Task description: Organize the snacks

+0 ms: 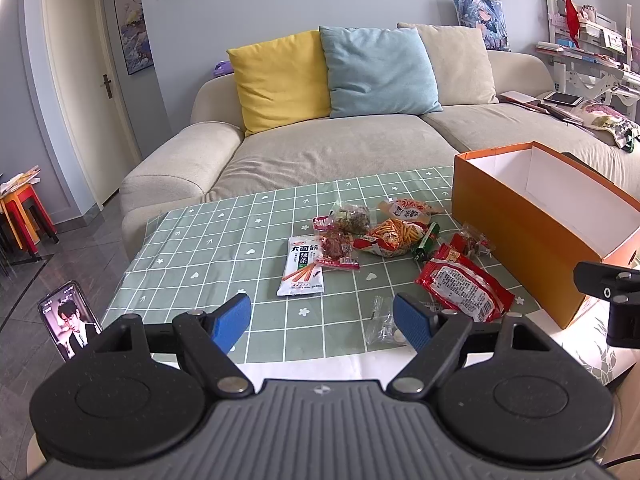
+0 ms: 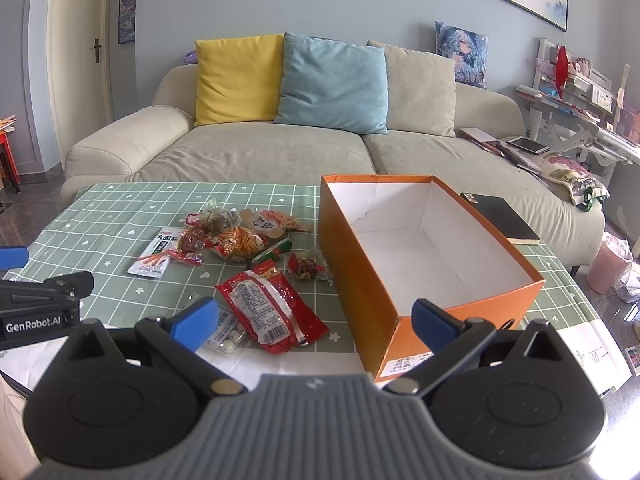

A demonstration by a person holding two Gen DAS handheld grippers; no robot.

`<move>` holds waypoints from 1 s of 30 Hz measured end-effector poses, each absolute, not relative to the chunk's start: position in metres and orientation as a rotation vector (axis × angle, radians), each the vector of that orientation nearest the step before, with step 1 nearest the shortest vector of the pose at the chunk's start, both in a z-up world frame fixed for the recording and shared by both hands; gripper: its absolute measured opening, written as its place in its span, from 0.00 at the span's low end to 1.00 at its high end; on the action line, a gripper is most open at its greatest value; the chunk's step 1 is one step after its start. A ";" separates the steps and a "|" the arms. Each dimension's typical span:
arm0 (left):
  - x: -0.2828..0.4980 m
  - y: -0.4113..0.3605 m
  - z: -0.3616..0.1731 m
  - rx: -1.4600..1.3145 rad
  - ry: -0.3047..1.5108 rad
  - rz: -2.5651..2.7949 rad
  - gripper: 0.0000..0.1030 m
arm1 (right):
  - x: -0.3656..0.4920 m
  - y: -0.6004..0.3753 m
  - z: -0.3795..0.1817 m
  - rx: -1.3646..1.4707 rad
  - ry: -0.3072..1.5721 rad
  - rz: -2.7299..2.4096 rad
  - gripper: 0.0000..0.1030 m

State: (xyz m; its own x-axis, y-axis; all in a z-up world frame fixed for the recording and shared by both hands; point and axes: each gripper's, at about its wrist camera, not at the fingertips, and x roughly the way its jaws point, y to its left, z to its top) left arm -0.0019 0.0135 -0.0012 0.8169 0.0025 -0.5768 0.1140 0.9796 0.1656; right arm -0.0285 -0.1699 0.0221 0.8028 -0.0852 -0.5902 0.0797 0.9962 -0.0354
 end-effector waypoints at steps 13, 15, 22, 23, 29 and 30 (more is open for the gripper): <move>-0.002 0.013 -0.001 0.197 0.614 -0.060 0.92 | -0.028 -0.170 0.022 -0.009 0.633 -0.089 0.97; -0.002 0.013 -0.001 0.197 0.613 -0.059 0.92 | -0.028 -0.170 0.022 -0.009 0.634 -0.088 0.97; -0.002 0.013 -0.001 0.196 0.614 -0.060 0.92 | -0.028 -0.173 0.021 -0.007 0.637 -0.089 0.97; -0.002 0.013 -0.001 0.197 0.614 -0.060 0.92 | -0.028 -0.174 0.021 -0.007 0.637 -0.089 0.97; -0.002 0.013 -0.001 0.197 0.613 -0.060 0.92 | -0.028 -0.174 0.019 -0.005 0.641 -0.088 0.97; -0.002 0.013 -0.001 0.197 0.614 -0.060 0.92 | -0.028 -0.174 0.019 -0.006 0.641 -0.088 0.97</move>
State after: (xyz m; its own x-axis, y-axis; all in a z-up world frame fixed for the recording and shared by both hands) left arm -0.0016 0.0131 -0.0013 0.8164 0.0028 -0.5775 0.1137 0.9796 0.1655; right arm -0.0281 -0.1744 0.0190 0.7981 -0.0841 -0.5966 0.0807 0.9962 -0.0326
